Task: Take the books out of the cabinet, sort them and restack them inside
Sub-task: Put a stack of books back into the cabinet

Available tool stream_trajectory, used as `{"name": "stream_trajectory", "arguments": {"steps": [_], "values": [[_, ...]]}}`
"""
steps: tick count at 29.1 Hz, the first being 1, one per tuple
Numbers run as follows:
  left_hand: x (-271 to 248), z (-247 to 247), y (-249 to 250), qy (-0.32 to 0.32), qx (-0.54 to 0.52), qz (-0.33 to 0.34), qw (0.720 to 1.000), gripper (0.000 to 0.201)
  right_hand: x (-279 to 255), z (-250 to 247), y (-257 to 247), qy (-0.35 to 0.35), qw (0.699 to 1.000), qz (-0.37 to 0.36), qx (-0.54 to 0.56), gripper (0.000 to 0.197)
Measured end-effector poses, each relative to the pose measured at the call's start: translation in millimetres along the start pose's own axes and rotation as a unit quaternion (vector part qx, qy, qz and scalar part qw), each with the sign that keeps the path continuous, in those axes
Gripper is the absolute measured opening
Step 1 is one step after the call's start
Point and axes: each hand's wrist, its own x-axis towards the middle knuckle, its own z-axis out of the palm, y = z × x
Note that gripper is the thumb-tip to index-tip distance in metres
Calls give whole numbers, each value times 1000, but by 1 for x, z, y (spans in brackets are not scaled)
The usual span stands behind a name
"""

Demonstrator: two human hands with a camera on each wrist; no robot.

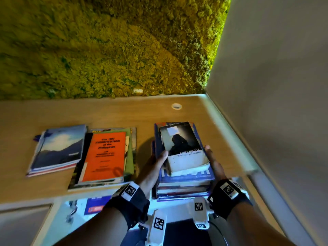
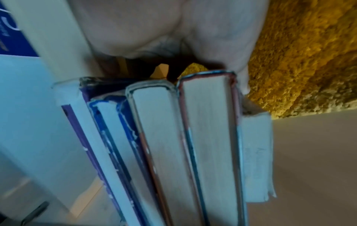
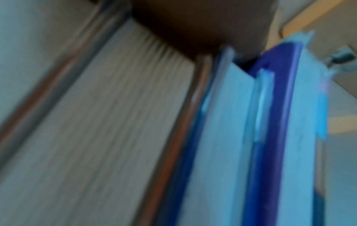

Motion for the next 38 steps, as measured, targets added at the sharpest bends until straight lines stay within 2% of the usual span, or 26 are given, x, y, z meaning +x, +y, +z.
{"name": "stream_trajectory", "arguments": {"steps": [1,3,6,7,9,11,13,17,19,21,23,25,27,30,32,35,38], "values": [[-14,2,-4,8,-10,-9,1000,77,-10,-2,9,-9,1000,-9,2,112],[-41,4,-11,22,-32,-36,999,75,-42,-1,20,-47,998,33,22,108],[-76,5,-18,2,-46,-46,998,65,-80,-10,37,-91,991,50,86,76],[-88,5,-19,3,-52,-40,998,62,-90,-14,45,-97,989,57,95,75],[-112,6,-29,9,-45,-9,999,54,-111,-22,64,-125,985,59,99,87],[-136,6,-44,16,-19,22,999,50,-136,-25,80,-157,980,57,108,80],[-156,7,-66,12,-26,22,999,51,-158,-29,99,-175,976,51,119,75],[-197,6,-105,43,-39,54,997,69,-180,-38,140,-181,972,53,142,79],[-214,1,-130,63,-26,28,997,75,-187,-41,164,-189,967,87,145,77],[-229,-3,-159,88,-32,-7,996,70,-193,-42,188,-207,963,117,125,76],[-242,-8,-182,91,-40,-32,994,59,-192,-38,214,-212,960,148,105,79],[-252,-12,-200,79,-28,-34,996,42,-181,-32,245,-176,963,194,55,92],[-253,-20,-217,74,-30,-48,996,37,-160,-26,279,-155,960,232,21,110],[-237,-42,-240,84,-52,-52,994,50,-134,-7,307,-157,957,245,-1,110],[-216,-61,-255,91,-68,-58,992,57,-125,19,300,-177,954,242,11,97],[-171,-94,-273,113,-62,-65,990,41,-93,60,290,-202,956,210,20,71],[-108,-134,-293,143,-45,-59,987,60,-50,107,277,-203,960,192,16,55]]}}
